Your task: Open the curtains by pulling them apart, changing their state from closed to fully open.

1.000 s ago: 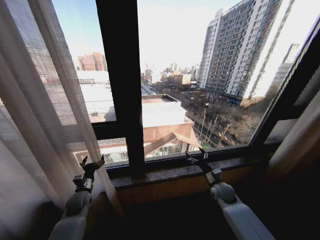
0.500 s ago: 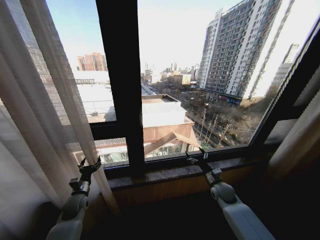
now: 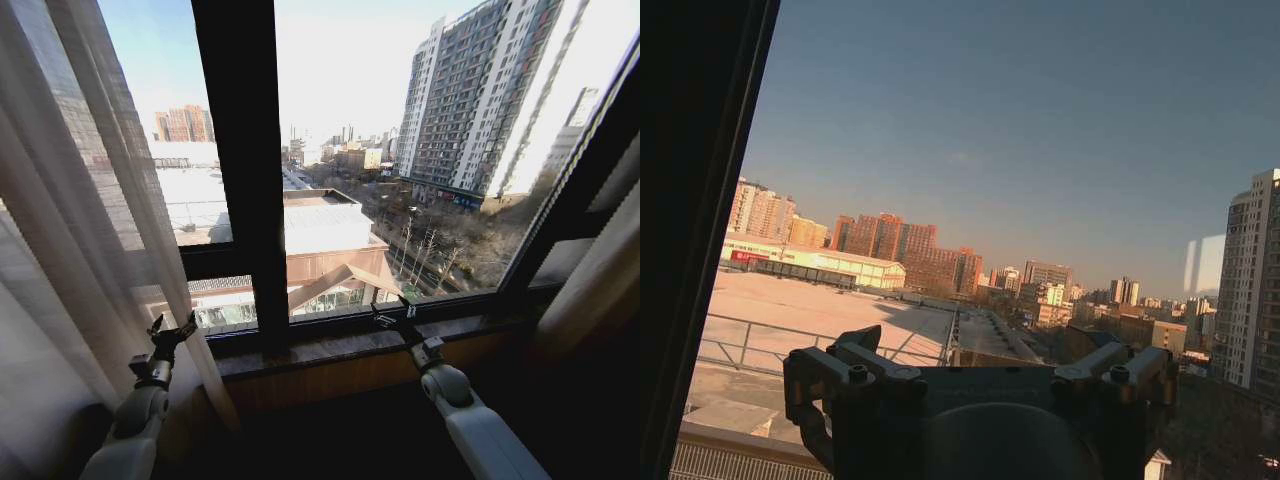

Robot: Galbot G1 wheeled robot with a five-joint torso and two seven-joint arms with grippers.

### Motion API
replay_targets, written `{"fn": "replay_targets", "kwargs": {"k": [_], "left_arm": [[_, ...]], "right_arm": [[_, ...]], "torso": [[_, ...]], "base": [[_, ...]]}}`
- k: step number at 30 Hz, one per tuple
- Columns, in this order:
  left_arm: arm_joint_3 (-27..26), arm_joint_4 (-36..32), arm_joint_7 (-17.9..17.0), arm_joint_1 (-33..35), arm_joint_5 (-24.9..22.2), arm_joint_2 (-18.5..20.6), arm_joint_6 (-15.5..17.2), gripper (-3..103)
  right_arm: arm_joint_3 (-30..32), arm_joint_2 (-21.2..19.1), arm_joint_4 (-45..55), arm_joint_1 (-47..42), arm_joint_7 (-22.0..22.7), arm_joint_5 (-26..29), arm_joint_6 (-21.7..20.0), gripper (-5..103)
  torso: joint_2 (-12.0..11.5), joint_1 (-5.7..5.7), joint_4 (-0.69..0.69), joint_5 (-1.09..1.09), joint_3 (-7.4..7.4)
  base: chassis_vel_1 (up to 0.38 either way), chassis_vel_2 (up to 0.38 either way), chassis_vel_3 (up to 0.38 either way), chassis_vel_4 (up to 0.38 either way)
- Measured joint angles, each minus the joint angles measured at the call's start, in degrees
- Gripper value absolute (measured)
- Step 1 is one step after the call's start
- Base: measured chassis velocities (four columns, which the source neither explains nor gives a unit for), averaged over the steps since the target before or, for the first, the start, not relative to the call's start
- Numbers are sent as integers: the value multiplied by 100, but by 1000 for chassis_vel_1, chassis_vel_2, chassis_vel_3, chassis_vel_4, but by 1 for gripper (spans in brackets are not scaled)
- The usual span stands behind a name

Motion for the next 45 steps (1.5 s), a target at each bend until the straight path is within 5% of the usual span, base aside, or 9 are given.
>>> {"fn": "replay_targets", "kwargs": {"k": [24, 45], "left_arm": [[-86, 67, 143, 26, -12, -46, -181, 3], [-160, 144, 144, 8, -28, -35, -299, 0]], "right_arm": [[0, 0, 0, 0, 0, 0, 0, 100], [1, 0, 0, 0, 0, 0, 0, 100]], "torso": [[0, 0, 0, 0, 0], [-1, 0, -1, 1, 0]], "base": [[0, 0, 0, 0], [50, 47, -44, -47]]}}
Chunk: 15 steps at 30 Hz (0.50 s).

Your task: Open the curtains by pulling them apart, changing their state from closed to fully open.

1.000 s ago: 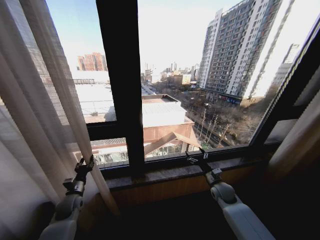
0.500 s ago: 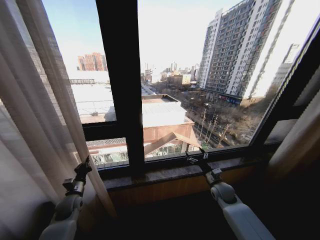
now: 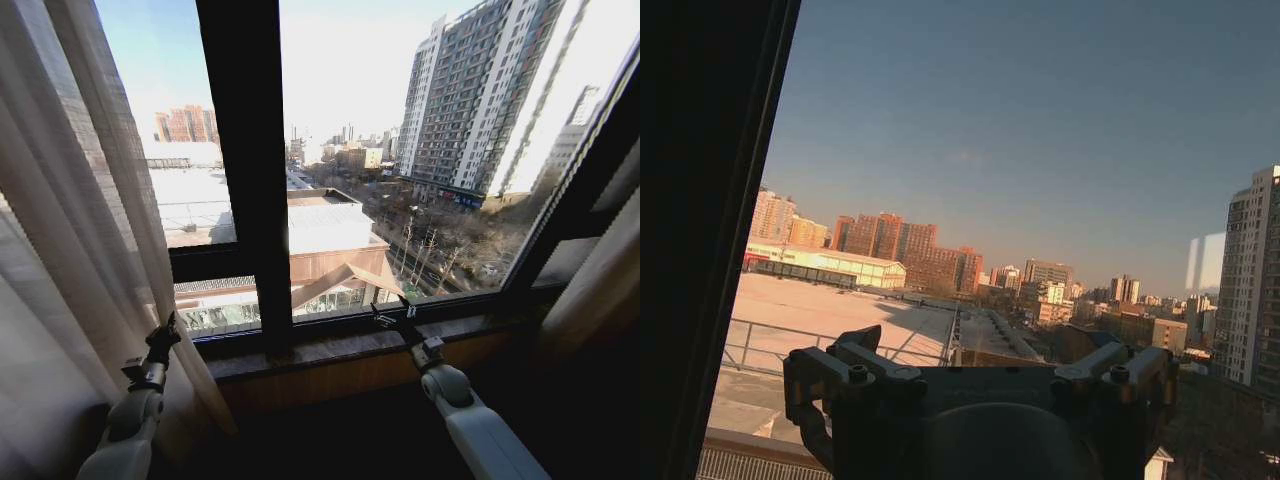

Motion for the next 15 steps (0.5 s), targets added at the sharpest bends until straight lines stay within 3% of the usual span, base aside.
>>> {"fn": "replay_targets", "kwargs": {"k": [15], "left_arm": [[-72, -154, -9, 183, 5, -90, -39, 0]], "right_arm": [[0, 0, 0, 0, 0, 0, 0, 100]], "torso": [[0, 1, 1, 0, 0]], "base": [[282, 281, -289, -273]]}}
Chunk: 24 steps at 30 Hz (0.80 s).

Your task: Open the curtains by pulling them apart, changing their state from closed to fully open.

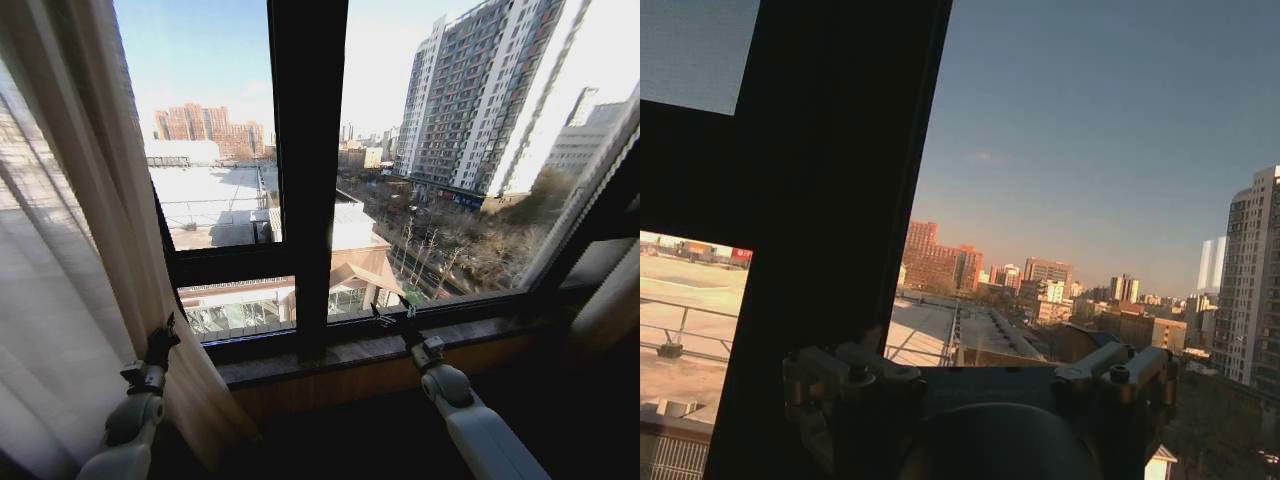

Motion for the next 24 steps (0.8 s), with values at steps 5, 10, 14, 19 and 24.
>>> {"fn": "replay_targets", "kwargs": {"k": [5, 10, 14, 19, 24], "left_arm": [[-59, -110, -5, 112, 5, -30, -9, 0], [-138, -213, -8, 251, 6, -33, -21, 0], [-214, -286, -14, 358, -9, -22, -38, 0], [-259, -371, -17, 447, -29, -22, -49, 0], [-277, -452, -18, 530, -34, -48, -68, 0]], "right_arm": [[0, 0, 0, 0, 0, 0, 0, 100], [0, 0, 0, 0, 0, 0, 0, 100], [-1, 0, 0, 0, 0, 0, 0, 100], [-1, 0, 1, 0, 0, 0, 0, 100], [0, 0, 0, 0, 0, 0, 0, 100]], "torso": [[0, 1, -1, 0, 0], [0, 0, 1, 1, 0], [1, -2, 0, -1, -1], [1, -2, 2, -1, -1], [1, -2, -1, -1, -1]], "base": [[380, 333, -388, -339], [421, 318, -437, -282], [435, 294, -440, -275], [414, 305, -422, -285], [374, 305, -389, -312]]}}
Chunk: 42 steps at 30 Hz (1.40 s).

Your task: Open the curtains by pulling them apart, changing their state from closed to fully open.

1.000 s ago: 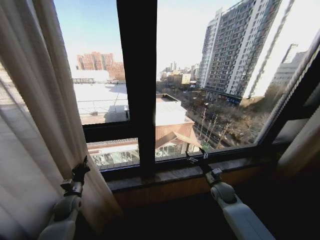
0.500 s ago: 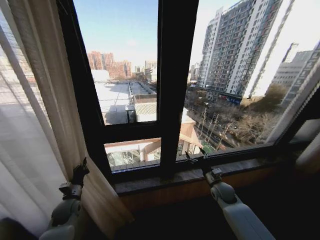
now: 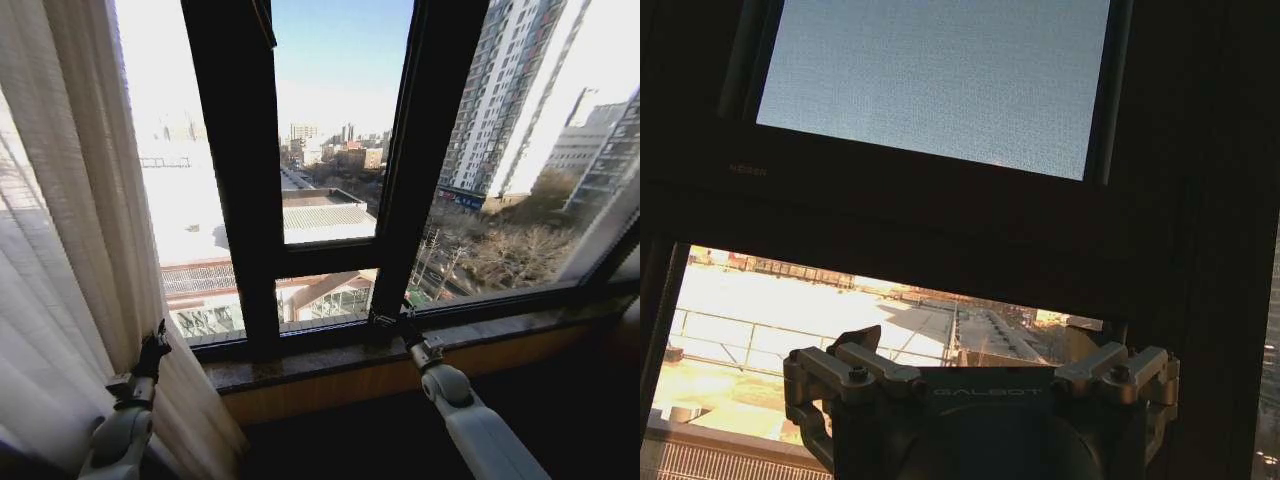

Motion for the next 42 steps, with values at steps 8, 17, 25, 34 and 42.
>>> {"fn": "replay_targets", "kwargs": {"k": [8, 17, 25, 34, 42], "left_arm": [[19, -97, 1, 63, 27, -64, -14, 0], [4, -120, -2, 99, 38, -84, -26, 0], [-47, -68, -2, 105, 36, -88, -57, 0], [-63, -27, -6, 99, 45, -127, -79, 0], [-44, -17, -18, 97, 109, -165, -93, 0]], "right_arm": [[0, 0, 0, 0, 0, 0, 0, 100], [0, 0, 0, 0, 0, 0, 0, 100], [0, 0, 0, 0, 0, 0, 0, 100], [0, 0, 0, 0, 0, 0, 0, 100], [-1, 1, 1, 0, 0, 0, 0, 100]], "torso": [[0, 1, 1, 0, 0], [-1, 2, 1, -1, 0], [-1, 2, 0, 1, 0], [0, -1, 2, 1, -1], [0, 1, 3, -5, 0]], "base": [[378, 313, -380, -315], [406, 314, -398, -316], [407, 288, -409, -309], [444, 255, -468, -257], [169, 133, -142, -144]]}}
